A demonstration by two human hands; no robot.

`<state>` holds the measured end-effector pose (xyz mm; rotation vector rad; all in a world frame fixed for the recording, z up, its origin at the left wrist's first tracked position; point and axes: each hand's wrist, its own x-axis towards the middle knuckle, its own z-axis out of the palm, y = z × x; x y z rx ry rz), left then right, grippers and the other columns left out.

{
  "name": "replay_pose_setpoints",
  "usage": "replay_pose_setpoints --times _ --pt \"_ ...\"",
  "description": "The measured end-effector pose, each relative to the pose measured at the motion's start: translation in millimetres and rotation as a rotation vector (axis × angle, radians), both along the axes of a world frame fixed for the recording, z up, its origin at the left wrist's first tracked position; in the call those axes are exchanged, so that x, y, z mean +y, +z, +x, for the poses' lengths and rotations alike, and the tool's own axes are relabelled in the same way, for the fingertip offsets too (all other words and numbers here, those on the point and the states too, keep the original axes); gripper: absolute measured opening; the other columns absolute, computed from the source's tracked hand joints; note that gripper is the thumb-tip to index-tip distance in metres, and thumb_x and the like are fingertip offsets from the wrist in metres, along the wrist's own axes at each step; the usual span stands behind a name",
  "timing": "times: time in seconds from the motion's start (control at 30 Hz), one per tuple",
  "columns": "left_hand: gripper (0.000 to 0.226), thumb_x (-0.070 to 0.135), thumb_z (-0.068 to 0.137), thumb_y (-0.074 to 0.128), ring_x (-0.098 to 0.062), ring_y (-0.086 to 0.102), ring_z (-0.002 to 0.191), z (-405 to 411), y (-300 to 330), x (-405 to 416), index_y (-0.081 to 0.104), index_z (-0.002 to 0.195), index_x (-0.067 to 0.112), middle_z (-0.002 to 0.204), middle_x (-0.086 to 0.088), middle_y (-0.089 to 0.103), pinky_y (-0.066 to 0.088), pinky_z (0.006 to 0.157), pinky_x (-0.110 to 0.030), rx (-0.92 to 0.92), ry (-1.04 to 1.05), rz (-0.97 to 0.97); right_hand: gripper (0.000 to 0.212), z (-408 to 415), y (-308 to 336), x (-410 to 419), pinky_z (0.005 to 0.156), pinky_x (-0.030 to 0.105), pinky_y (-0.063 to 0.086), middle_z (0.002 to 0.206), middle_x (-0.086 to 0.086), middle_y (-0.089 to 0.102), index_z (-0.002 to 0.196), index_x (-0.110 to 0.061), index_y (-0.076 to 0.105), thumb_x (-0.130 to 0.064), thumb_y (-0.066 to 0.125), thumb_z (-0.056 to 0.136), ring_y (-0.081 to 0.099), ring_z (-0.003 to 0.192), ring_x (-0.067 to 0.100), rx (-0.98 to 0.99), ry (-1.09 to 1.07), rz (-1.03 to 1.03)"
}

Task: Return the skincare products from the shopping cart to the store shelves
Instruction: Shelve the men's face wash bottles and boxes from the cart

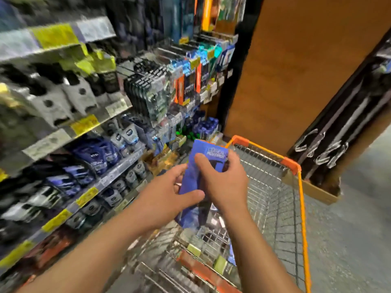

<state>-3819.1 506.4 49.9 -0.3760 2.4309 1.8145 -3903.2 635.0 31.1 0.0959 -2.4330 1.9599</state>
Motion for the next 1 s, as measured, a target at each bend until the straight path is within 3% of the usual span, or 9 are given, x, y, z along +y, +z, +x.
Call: replay_pose_setpoints --times 0.1,0.17,0.23,0.37,0.53,0.67,0.73,0.83,1.0 --pt "0.045 0.016 0.088 0.080 -0.007 0.074 0.098 17 14 -26 0.061 0.119 0.041 0.108 0.015 0.076 0.058 0.089 -0.026 0.052 0.078 0.038 0.042 10 24 -33 0.068 0.028 0.056 0.080 -0.015 0.074 0.091 -0.029 0.067 -0.062 0.076 0.067 0.069 0.070 0.003 0.046 0.074 0.017" --pt "0.039 0.004 0.089 0.076 -0.010 0.075 0.093 28 21 -44 0.064 0.112 0.033 0.104 0.009 0.078 0.058 0.085 -0.024 0.089 0.143 0.070 0.032 16 37 -55 0.069 0.030 0.054 0.081 -0.013 0.074 0.090 -0.028 0.067 -0.056 0.077 0.078 0.069 0.072 0.004 0.070 0.137 -0.009" --pt "0.035 0.001 0.089 0.075 -0.012 0.075 0.089 41 33 -64 0.064 0.112 0.025 0.102 0.002 0.078 0.057 0.081 -0.022 0.118 0.206 0.088 0.036 22 49 -77 0.069 0.030 0.050 0.082 -0.010 0.073 0.091 -0.024 0.068 -0.060 0.068 0.086 0.065 0.072 0.004 0.062 0.203 -0.051" --pt "0.036 -0.001 0.088 0.074 -0.017 0.075 0.093 71 53 -108 0.065 0.117 0.018 0.103 0.000 0.078 0.057 0.080 -0.020 0.177 0.340 0.116 0.051 39 66 -122 0.071 0.042 0.047 0.080 -0.005 0.072 0.087 -0.027 0.070 -0.075 0.053 0.079 0.061 0.074 0.016 -0.056 0.382 -0.150" --pt "0.033 0.012 0.082 0.080 -0.019 0.075 0.097 111 79 -161 0.069 0.108 0.030 0.102 0.005 0.079 0.059 0.087 -0.035 0.222 0.497 0.121 0.023 69 86 -173 0.063 0.027 0.044 0.069 -0.013 0.065 0.091 -0.021 0.071 -0.031 0.057 0.104 0.055 0.064 0.005 -0.043 0.626 -0.160" --pt "0.030 0.004 0.090 0.074 -0.007 0.075 0.089 147 100 -197 0.066 0.107 0.028 0.092 0.018 0.078 0.054 0.070 -0.015 0.314 0.616 0.095 0.012 93 99 -216 0.058 0.023 0.047 0.082 -0.001 0.073 0.101 -0.023 0.071 -0.025 0.060 0.104 0.061 0.070 0.014 0.001 0.800 -0.110" --pt "0.031 0.006 0.091 0.074 0.002 0.073 0.084 164 109 -213 0.065 0.105 0.033 0.090 0.026 0.076 0.054 0.070 -0.014 0.338 0.665 0.066 0.008 104 105 -239 0.066 0.027 0.054 0.095 -0.002 0.077 0.104 -0.034 0.073 -0.034 0.066 0.099 0.068 0.080 0.015 0.009 0.863 -0.105" --pt "0.032 0.014 0.090 0.076 -0.002 0.074 0.093 186 119 -235 0.067 0.109 0.038 0.100 0.022 0.077 0.059 0.088 -0.032 0.350 0.735 0.024 0.021 118 112 -268 0.087 0.039 0.058 0.107 -0.008 0.077 0.102 -0.058 0.069 -0.051 0.067 0.083 0.072 0.098 0.014 0.059 0.979 -0.083" --pt "0.035 0.013 0.090 0.076 0.001 0.073 0.088 222 137 -272 0.064 0.107 0.042 0.097 0.024 0.076 0.059 0.078 -0.023 0.436 0.849 0.009 0.031 152 132 -310 0.091 0.046 0.058 0.110 -0.013 0.074 0.111 -0.057 0.064 -0.061 0.064 0.080 0.070 0.098 0.013 0.168 1.156 -0.022"
